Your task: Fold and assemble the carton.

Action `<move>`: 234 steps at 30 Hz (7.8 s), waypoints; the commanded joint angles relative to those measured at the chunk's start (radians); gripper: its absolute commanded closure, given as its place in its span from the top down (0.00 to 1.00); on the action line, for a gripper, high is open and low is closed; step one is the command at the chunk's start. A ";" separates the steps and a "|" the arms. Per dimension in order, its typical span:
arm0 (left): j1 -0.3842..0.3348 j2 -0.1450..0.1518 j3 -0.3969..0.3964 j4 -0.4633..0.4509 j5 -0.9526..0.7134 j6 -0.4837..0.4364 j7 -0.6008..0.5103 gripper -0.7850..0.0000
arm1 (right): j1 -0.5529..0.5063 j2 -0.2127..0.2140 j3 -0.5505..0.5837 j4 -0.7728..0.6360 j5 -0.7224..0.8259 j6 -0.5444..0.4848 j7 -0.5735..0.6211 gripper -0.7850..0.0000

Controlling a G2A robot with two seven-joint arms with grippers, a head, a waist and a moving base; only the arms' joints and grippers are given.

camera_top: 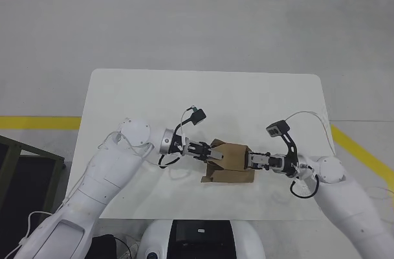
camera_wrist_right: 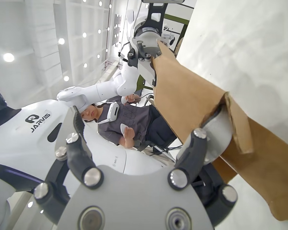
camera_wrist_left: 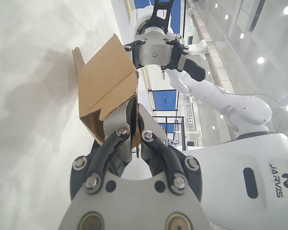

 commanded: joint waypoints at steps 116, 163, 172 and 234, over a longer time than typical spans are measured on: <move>-0.032 -0.030 0.057 -0.068 -0.202 -0.045 0.022 1.00 | 0.011 0.024 -0.049 0.034 -0.072 -0.096 -0.097 0.00; 0.044 0.006 -0.088 -0.099 -0.193 -0.042 0.053 1.00 | -0.074 0.037 0.018 -0.096 -0.066 -0.056 -0.056 0.00; 0.028 0.001 -0.063 -0.098 -0.201 -0.035 0.036 1.00 | -0.061 0.034 -0.003 -0.120 -0.083 -0.042 -0.042 0.00; 0.056 -0.015 0.019 -0.122 -0.170 -0.003 0.088 1.00 | -0.084 -0.003 0.121 -0.056 -0.130 0.005 -0.315 0.00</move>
